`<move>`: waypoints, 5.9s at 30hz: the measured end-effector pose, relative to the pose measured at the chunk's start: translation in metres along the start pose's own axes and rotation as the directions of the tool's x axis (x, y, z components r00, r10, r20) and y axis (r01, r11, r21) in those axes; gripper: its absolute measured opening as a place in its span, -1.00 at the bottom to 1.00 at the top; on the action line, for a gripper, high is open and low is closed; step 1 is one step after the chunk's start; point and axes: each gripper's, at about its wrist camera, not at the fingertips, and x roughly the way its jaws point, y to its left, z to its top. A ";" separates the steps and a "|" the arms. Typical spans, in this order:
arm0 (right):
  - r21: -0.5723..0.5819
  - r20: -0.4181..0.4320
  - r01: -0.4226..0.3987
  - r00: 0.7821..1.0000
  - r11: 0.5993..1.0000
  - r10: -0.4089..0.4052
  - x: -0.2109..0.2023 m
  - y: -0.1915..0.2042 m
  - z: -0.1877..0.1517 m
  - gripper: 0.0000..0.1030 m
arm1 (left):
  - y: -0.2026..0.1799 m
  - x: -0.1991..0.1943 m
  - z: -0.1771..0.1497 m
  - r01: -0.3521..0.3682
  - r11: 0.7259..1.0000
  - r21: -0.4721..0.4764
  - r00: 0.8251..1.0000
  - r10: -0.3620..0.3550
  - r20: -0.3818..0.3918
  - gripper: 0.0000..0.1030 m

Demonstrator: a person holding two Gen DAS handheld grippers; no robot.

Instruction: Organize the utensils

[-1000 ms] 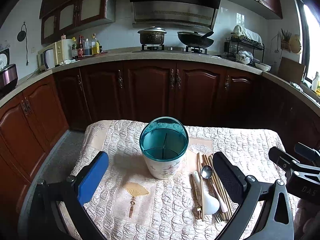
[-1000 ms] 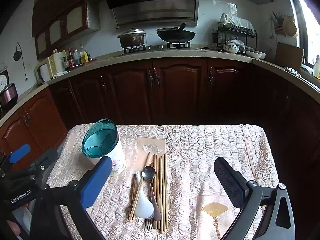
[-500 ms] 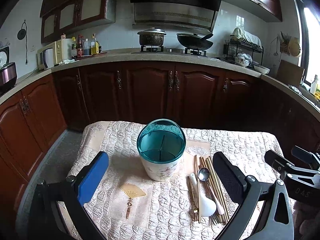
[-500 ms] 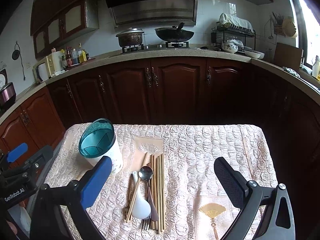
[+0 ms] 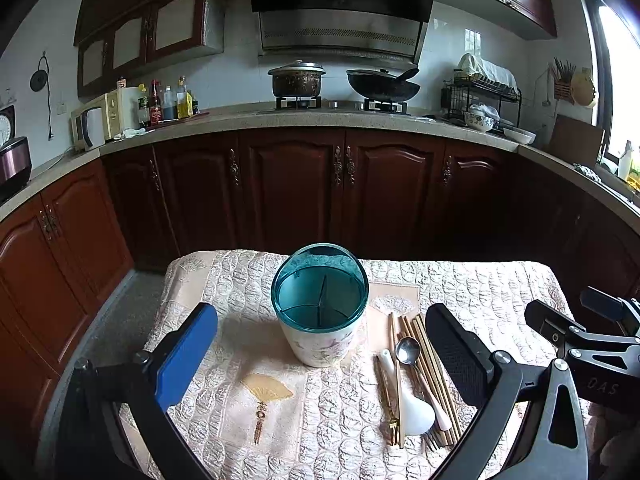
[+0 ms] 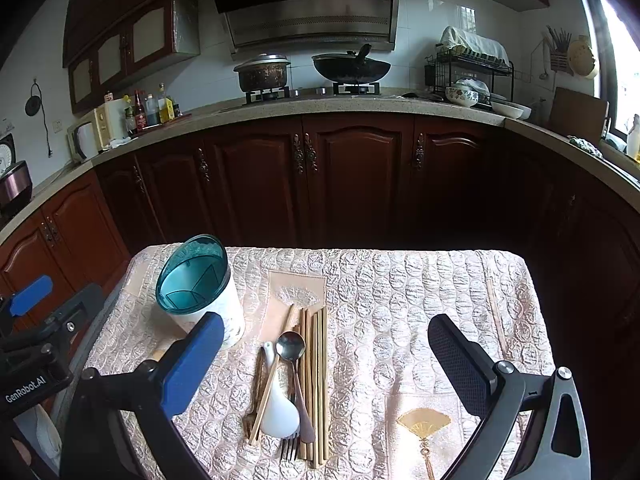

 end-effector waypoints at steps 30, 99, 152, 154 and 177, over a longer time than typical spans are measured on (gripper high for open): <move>-0.002 -0.008 0.020 1.000 1.000 -0.020 0.001 -0.001 0.000 1.00 | -0.001 0.003 -0.002 0.058 0.998 -0.020 0.998 -0.058 -0.016 1.00; 0.003 -0.093 -0.012 0.996 1.000 0.012 0.034 -0.015 -0.030 1.00 | -0.010 0.040 -0.029 0.081 0.996 -0.039 0.983 -0.086 -0.159 1.00; 0.022 -0.413 -0.532 0.766 0.846 0.492 0.244 0.007 -0.069 -0.85 | -0.007 0.192 -0.120 0.288 0.930 -0.226 0.747 -0.366 -0.554 -0.83; 0.037 -0.413 -0.526 0.766 0.850 0.492 0.238 0.001 -0.079 -0.85 | 0.001 0.182 -0.124 0.287 0.932 -0.220 0.746 -0.362 -0.558 -0.83; 0.065 -0.453 -0.480 0.767 0.875 0.455 0.274 0.073 -0.055 -0.44 | 0.046 0.176 -0.116 0.223 0.934 -0.278 0.764 -0.344 -0.546 -0.83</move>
